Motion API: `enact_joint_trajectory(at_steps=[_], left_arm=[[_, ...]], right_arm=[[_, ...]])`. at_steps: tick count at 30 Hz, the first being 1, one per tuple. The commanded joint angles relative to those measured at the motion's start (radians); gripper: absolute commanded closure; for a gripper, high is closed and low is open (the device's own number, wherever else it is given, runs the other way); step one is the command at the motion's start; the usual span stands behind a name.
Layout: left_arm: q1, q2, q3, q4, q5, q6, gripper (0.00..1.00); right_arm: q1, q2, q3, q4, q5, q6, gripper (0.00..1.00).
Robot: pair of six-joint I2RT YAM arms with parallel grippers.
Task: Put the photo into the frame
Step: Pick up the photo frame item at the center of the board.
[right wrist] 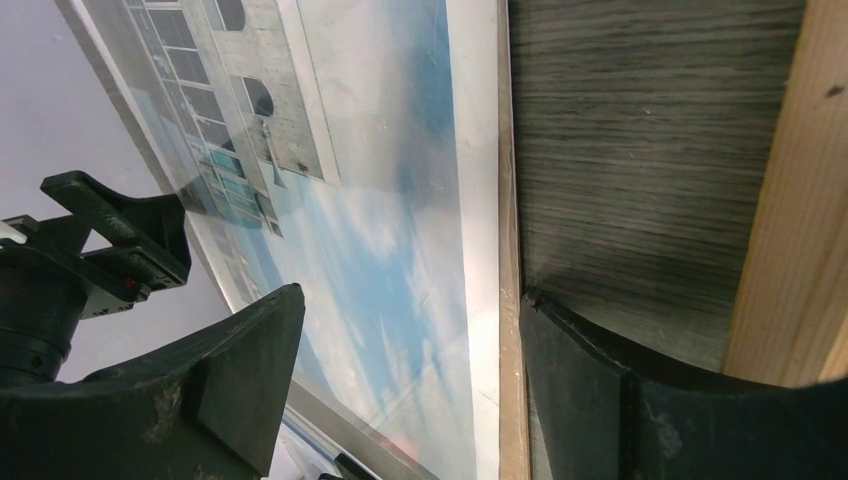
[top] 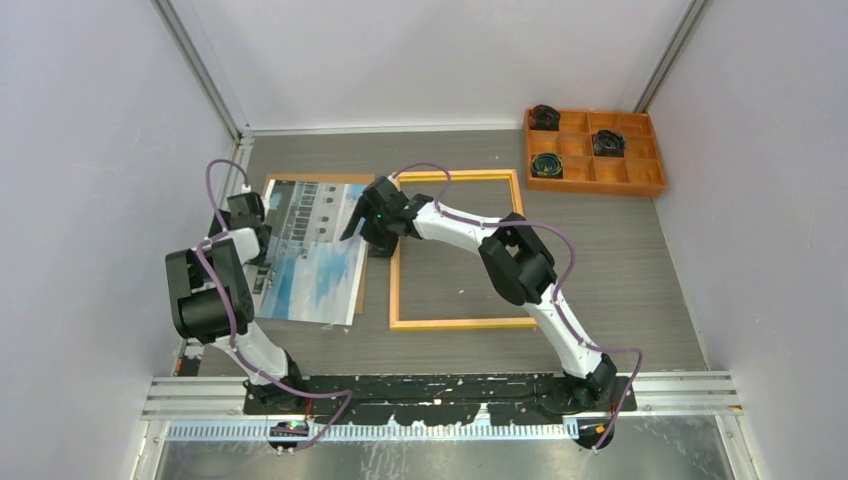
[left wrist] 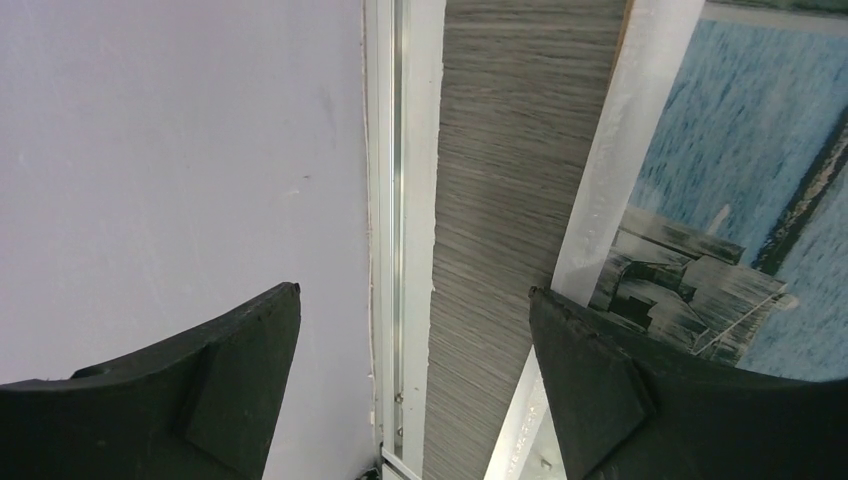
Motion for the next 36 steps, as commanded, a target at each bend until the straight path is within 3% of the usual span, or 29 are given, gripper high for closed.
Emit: enact_joint_trajectory(at_steps=[1, 14, 25, 31, 36], left_arm=[[-0.062, 0.002, -0.057, -0.04, 0.079, -0.006, 0.12], [-0.08, 0.046, -0.06, -0.072, 0.085, 0.002, 0.24], [-0.081, 0.045, -0.058, -0.07, 0.082, 0.017, 0.26], [-0.082, 0.056, -0.058, -0.067, 0.082, 0.02, 0.26], [-0.08, 0.053, -0.046, -0.077, 0.085, 0.017, 0.26]], right_arm=[[0.034, -0.014, -0.009, -0.054, 0.055, -0.054, 0.17], [0.071, -0.102, 0.012, -0.084, 0.085, -0.135, 0.18], [0.099, -0.067, 0.139, -0.215, 0.191, -0.303, 0.2], [0.101, -0.083, 0.127, -0.191, 0.189, -0.31, 0.2], [0.095, -0.051, 0.185, -0.325, 0.314, -0.301, 0.19]])
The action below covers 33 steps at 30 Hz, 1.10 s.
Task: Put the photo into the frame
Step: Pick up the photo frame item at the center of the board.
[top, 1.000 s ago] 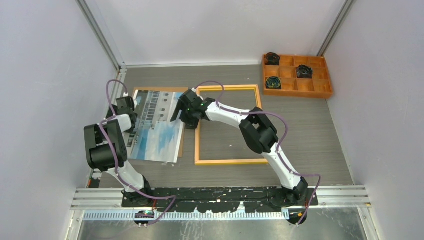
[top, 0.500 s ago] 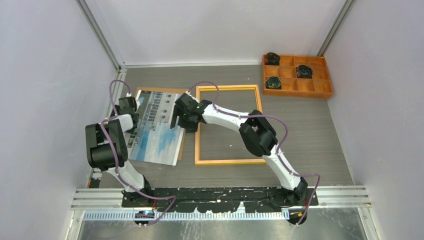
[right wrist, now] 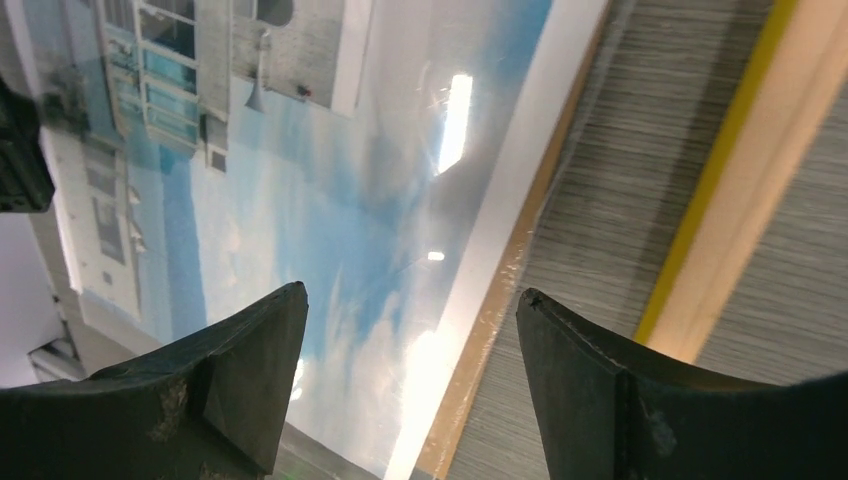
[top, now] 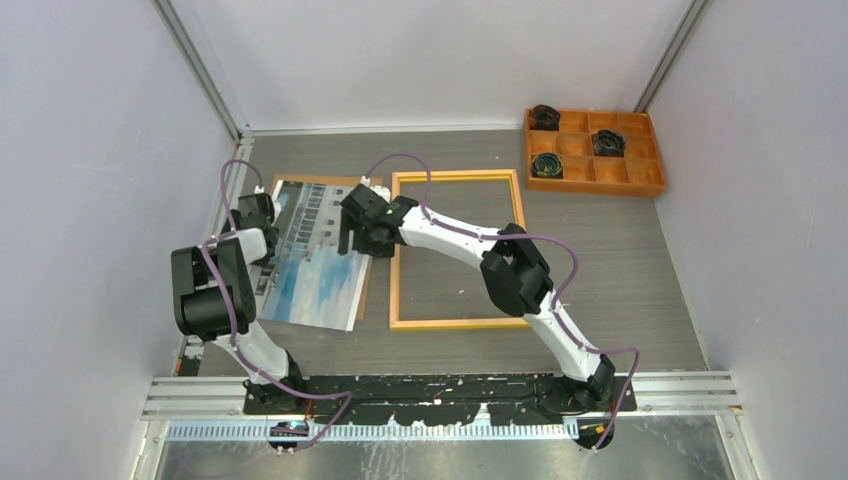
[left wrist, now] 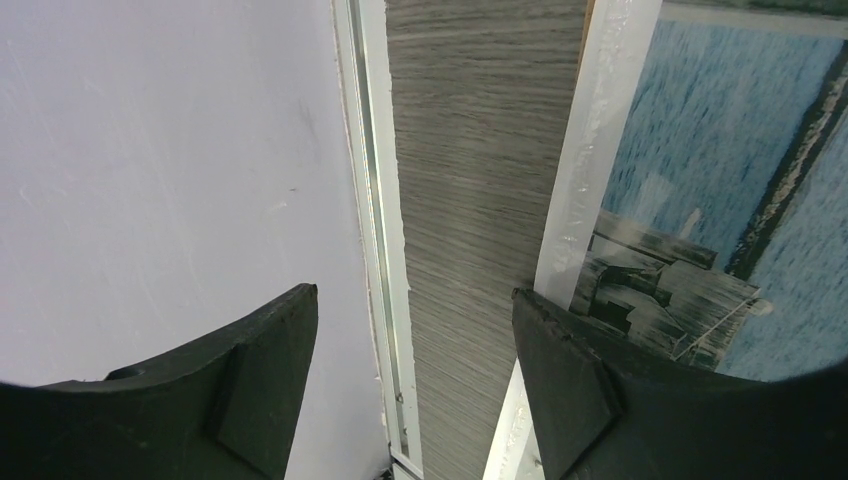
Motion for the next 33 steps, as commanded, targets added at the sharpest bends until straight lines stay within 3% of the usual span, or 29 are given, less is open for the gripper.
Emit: enact_joint_trajectory(at_steps=[1, 16, 23, 33], left_arm=[[-0.016, 0.041, -0.017, -0.096, 0.121, -0.039, 0.26], [-0.003, 0.007, 0.154, -0.203, 0.107, -0.055, 0.23], [-0.008, 0.074, 0.27, -0.216, 0.08, -0.107, 0.22], [-0.027, 0.214, 0.278, -0.201, 0.077, -0.113, 0.25]], right_arm=[[-0.008, -0.01, 0.064, -0.091, 0.121, -0.008, 0.18], [-0.063, 0.105, 0.13, -0.112, 0.149, 0.02, 0.16], [-0.078, 0.176, 0.214, -0.188, 0.231, 0.026, 0.14], [-0.087, 0.23, 0.283, -0.154, 0.17, 0.039, 0.14]])
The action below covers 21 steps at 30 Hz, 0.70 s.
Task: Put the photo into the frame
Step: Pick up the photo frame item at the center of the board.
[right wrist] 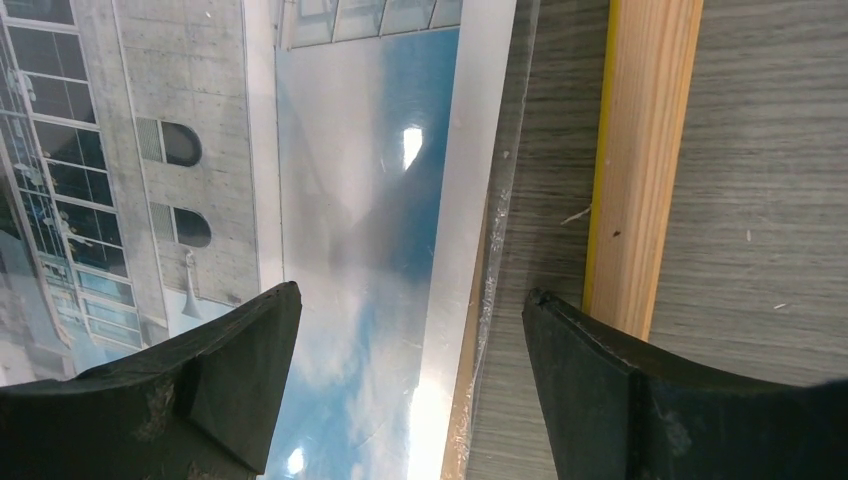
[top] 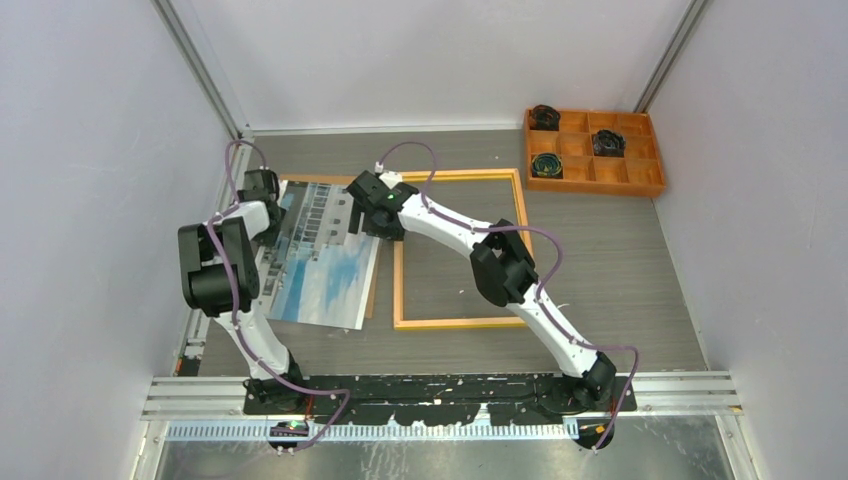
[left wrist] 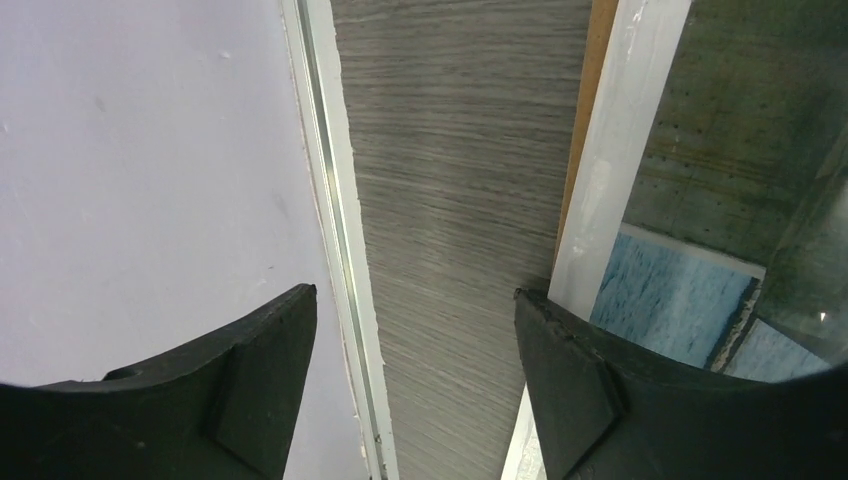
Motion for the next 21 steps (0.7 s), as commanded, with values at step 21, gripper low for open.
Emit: enact_joint_trajectory(at_steps=[21], left_arm=[[-0.013, 0.072, -0.041, -0.027, 0.078, 0.014, 0.28]], right_arm=[[-0.034, -0.23, -0.222, 0.395, -0.256, 0.089, 0.14]])
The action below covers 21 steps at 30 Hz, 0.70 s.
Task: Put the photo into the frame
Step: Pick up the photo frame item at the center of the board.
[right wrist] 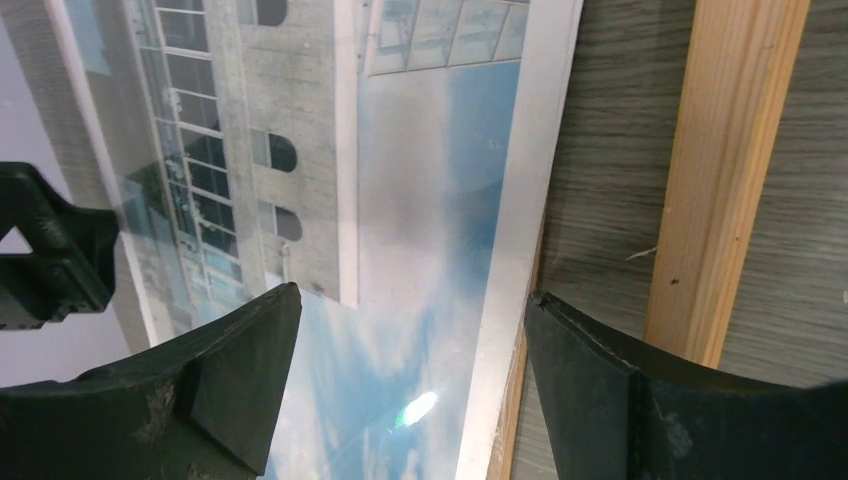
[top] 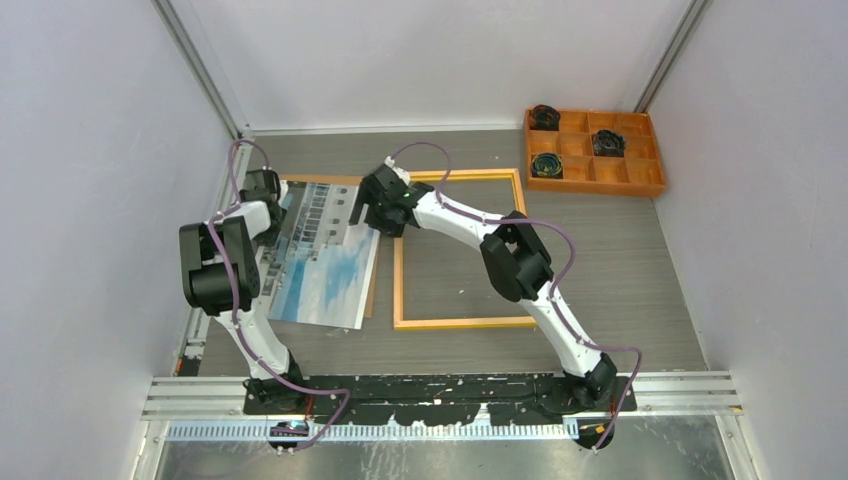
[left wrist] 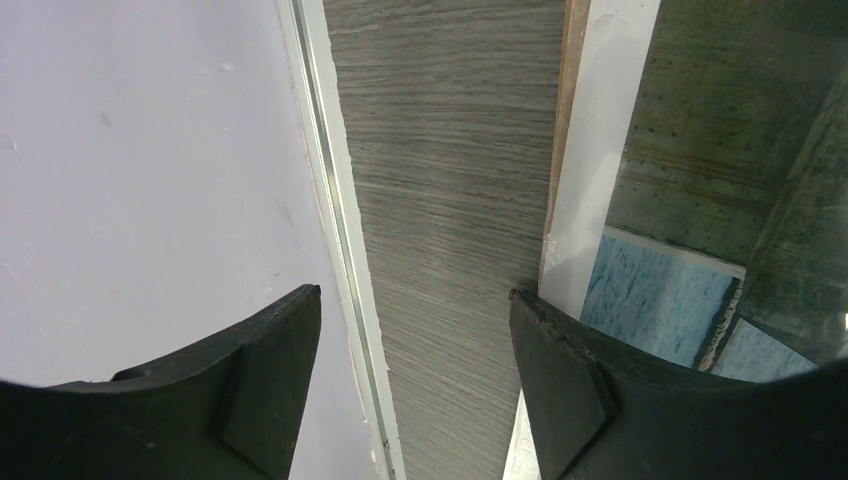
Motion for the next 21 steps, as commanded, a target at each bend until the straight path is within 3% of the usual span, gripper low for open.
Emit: enact_joint_trajectory(at_steps=[1, 10, 16, 21], left_arm=[[-0.004, 0.058, -0.047, -0.034, 0.08, -0.011, 0.28], [-0.004, 0.054, -0.059, -0.019, 0.074, 0.003, 0.28], [-0.005, 0.05, -0.06, -0.026, 0.078, 0.004, 0.28], [0.002, 0.039, -0.046, -0.058, 0.097, -0.005, 0.28]], right_arm=[[0.015, -0.14, -0.006, 0.112, -0.068, 0.023, 0.14], [0.03, -0.176, -0.035, 0.131, -0.085, 0.009, 0.14], [0.025, -0.212, -0.155, 0.367, -0.232, 0.09, 0.15], [0.012, -0.166, -0.14, 0.413, -0.299, 0.151, 0.18]])
